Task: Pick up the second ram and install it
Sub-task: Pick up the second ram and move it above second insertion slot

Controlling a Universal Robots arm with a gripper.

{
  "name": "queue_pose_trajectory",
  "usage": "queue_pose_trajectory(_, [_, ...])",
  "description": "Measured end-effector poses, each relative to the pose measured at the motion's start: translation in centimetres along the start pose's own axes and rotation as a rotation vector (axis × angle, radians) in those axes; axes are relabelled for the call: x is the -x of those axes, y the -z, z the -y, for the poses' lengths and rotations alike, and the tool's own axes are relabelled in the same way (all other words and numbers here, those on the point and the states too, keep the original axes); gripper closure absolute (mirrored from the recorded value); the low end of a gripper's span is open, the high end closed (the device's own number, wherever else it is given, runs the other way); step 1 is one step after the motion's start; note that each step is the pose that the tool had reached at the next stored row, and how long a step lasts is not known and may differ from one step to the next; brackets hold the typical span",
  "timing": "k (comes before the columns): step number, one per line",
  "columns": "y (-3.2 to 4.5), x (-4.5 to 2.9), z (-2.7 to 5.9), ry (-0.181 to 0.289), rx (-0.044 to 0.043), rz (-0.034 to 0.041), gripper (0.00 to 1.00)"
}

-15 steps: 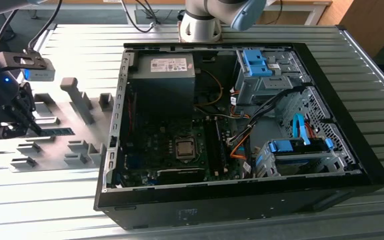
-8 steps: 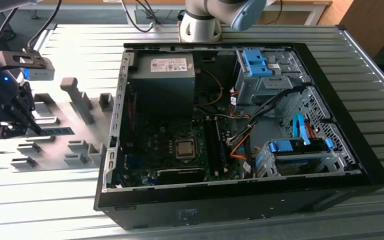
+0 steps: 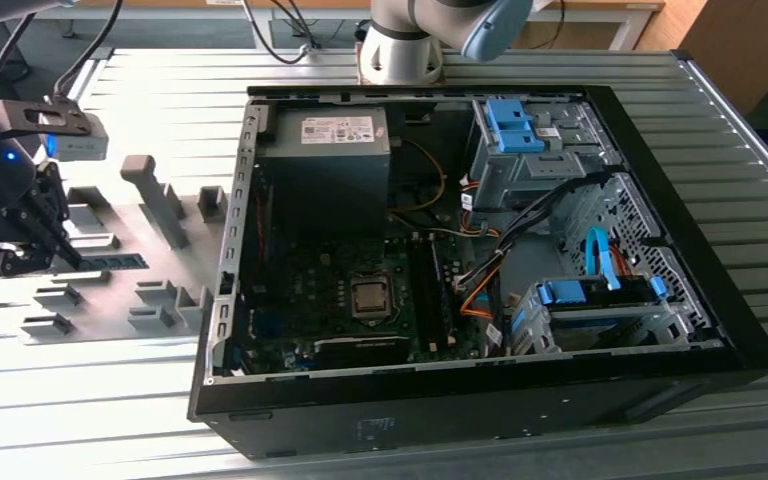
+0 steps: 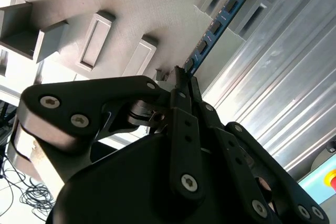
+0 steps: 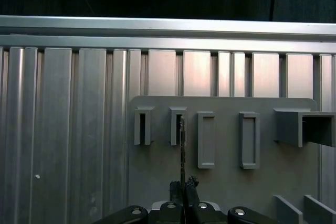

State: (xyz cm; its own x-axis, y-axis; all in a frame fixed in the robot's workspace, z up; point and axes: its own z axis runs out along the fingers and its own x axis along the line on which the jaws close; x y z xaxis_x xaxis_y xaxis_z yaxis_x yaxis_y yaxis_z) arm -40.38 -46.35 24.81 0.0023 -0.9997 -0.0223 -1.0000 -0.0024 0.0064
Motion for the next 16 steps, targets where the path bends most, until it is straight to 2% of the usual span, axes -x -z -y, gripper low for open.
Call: queue_pose_trajectory(16, [0.93, 0.02, -0.01, 0.000, 0.0000, 0.0000, 0.86])
